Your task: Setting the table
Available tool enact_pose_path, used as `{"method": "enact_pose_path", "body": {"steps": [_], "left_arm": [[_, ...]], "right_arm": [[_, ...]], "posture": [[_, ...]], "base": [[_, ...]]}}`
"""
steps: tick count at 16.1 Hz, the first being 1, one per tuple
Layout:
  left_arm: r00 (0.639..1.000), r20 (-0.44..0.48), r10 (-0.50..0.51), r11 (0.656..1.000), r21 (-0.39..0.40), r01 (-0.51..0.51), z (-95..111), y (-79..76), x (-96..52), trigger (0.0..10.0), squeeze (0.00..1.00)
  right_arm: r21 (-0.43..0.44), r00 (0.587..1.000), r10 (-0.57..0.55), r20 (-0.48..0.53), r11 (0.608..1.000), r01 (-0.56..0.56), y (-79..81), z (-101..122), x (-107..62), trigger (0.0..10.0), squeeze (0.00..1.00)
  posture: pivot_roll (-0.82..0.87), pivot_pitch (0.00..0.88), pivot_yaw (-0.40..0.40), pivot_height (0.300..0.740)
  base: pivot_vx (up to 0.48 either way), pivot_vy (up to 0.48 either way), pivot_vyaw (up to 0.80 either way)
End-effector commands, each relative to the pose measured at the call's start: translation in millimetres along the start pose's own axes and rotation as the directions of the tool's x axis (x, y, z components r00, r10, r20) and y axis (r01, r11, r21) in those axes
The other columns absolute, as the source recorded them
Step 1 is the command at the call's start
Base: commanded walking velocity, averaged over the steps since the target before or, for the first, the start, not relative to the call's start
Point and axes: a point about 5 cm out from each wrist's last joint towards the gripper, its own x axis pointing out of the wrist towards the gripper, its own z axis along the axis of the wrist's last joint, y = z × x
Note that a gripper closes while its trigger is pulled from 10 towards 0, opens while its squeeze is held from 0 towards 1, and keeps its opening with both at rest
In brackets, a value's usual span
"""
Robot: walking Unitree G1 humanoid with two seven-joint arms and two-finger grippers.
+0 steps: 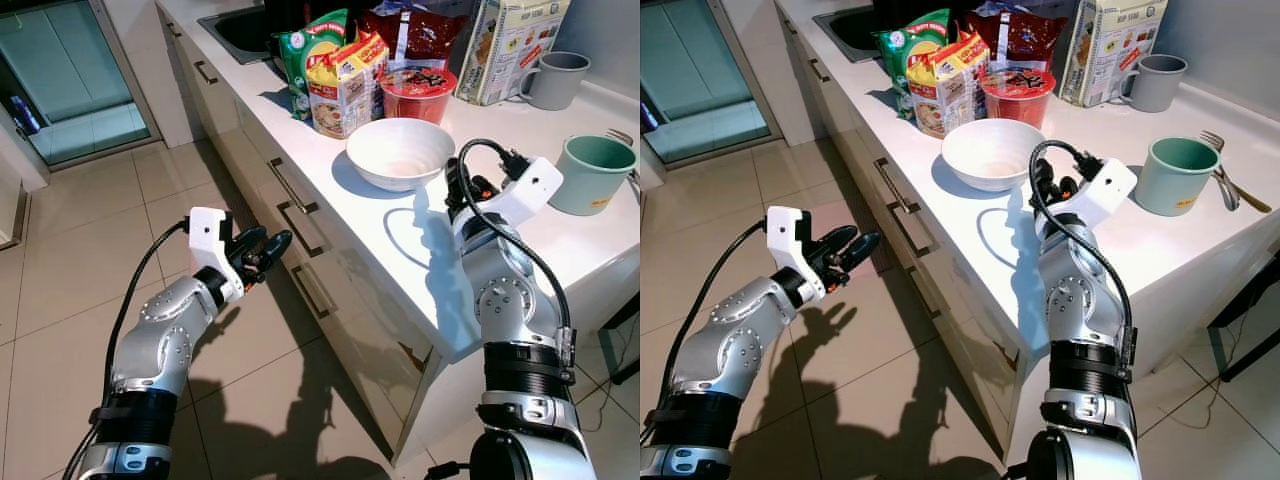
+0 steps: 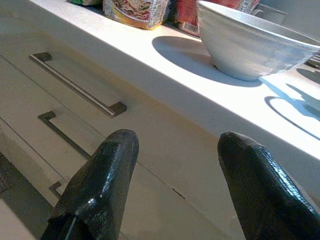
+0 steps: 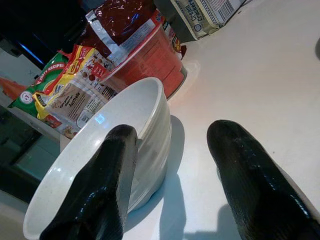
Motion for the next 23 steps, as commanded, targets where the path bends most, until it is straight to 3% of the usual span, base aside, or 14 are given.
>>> {"method": "enact_pose_path", "body": {"steps": [1, 5, 7, 16, 23], "left_arm": [[1.0, -0.009, 0.008, 1.0, 0.015, -0.008, 1, 2.0, -3.0, 10.0, 0.0], [1.0, -0.01, 0.007, 1.0, 0.015, -0.007, 1, 1.7, -3.1, 10.0, 0.0], [1.0, -0.013, 0.001, 1.0, 0.015, -0.001, 3, 0.3, -2.8, 10.0, 0.0], [1.0, -0.013, 0.0, 1.0, 0.017, 0.0, 4, 0.2, -1.3, 10.0, 0.0], [1.0, -0.008, 0.002, 1.0, 0.019, -0.001, 4, 0.1, -0.5, 10.0, 0.0]], "right_arm": [[0.001, 1.0, 0.014, 0.012, 1.0, -0.014, 7.2, 3, 2.7, 10.0, 0.0], [0.002, 1.0, 0.011, 0.011, 1.0, -0.011, 6.8, 2, 3.4, 10.0, 0.0], [-0.122, 1.0, -0.022, 0.015, 0.992, 0.024, 1.8, -4, 1.7, 10.0, 0.0], [-0.113, 1.0, 0.005, 0.014, 0.994, -0.004, 10.8, -6, 2.6, 10.0, 0.0], [-0.174, 0.997, 0.048, 0.053, 0.984, -0.039, 21.3, 0, 7.5, 10.0, 0.0]], "posture": [[0.02, 0.0, 0.112, 0.74], [0.02, 0.0, 0.113, 0.74], [0.02, 0.0, 0.115, 0.74], [0.02, 0.0, 0.116, 0.74], [0.02, 0.0, 0.108, 0.74]], "base": [[0.0, 0.0, 0.0], [0.0, 0.0, 0.0], [0.0, 0.0, 0.0], [0.0, 0.0, 0.0], [0.0, 0.0, 0.0]]}}
